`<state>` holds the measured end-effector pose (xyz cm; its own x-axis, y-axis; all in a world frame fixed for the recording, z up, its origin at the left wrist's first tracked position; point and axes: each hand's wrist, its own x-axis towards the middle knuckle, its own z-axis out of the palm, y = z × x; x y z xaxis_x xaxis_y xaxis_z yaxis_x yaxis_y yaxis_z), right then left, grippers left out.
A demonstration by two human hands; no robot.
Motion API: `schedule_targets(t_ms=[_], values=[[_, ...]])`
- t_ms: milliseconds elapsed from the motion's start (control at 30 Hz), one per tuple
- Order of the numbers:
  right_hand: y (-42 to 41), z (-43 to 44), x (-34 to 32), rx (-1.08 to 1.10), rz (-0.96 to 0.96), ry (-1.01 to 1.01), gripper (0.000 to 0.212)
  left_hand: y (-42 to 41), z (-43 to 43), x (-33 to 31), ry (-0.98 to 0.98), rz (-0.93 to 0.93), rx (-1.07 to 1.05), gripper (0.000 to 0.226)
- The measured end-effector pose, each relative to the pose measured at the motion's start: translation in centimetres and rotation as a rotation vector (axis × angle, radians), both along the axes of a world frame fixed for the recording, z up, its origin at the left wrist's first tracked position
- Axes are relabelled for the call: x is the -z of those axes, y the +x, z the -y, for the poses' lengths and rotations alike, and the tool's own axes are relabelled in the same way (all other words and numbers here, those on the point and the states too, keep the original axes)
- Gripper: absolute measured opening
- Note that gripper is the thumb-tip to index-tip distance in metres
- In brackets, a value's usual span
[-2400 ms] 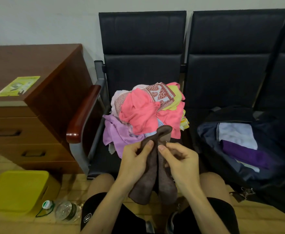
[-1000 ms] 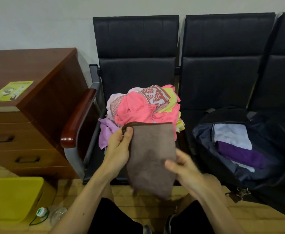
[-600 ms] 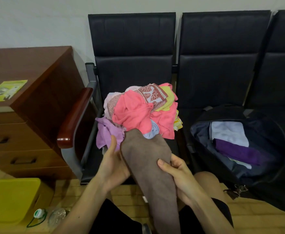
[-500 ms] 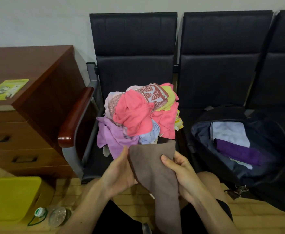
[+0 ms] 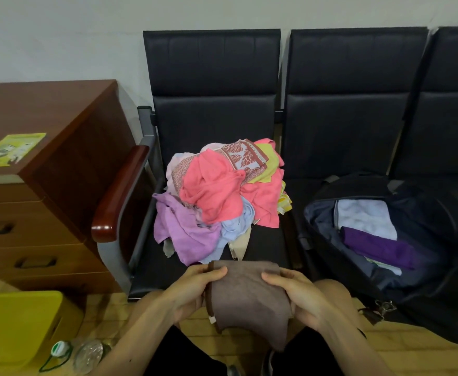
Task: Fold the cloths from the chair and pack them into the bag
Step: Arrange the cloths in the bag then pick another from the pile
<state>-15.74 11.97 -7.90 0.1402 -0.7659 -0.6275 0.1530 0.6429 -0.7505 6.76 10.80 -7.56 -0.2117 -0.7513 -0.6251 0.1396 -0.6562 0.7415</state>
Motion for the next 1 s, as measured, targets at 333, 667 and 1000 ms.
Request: schedule_targets(t_ms=[333, 667, 1000], values=[[-1.8, 4.6, -14.1, -0.174, -0.056, -0.702, 0.043, 0.1, 4.7, -11.7, -0.540, -0.080, 0.054, 0.045], [-2.4, 5.0, -15.2, -0.247, -0.202, -0.934, 0.053, 0.3, 4.7, -13.3, -0.893, 0.197, 0.054, 0.067], [-2.2, 4.5, -13.7, -0.104, 0.005, -0.731, 0.042, 0.2, 4.7, -13.1, -0.794, 0.054, 0.078, 0.058]])
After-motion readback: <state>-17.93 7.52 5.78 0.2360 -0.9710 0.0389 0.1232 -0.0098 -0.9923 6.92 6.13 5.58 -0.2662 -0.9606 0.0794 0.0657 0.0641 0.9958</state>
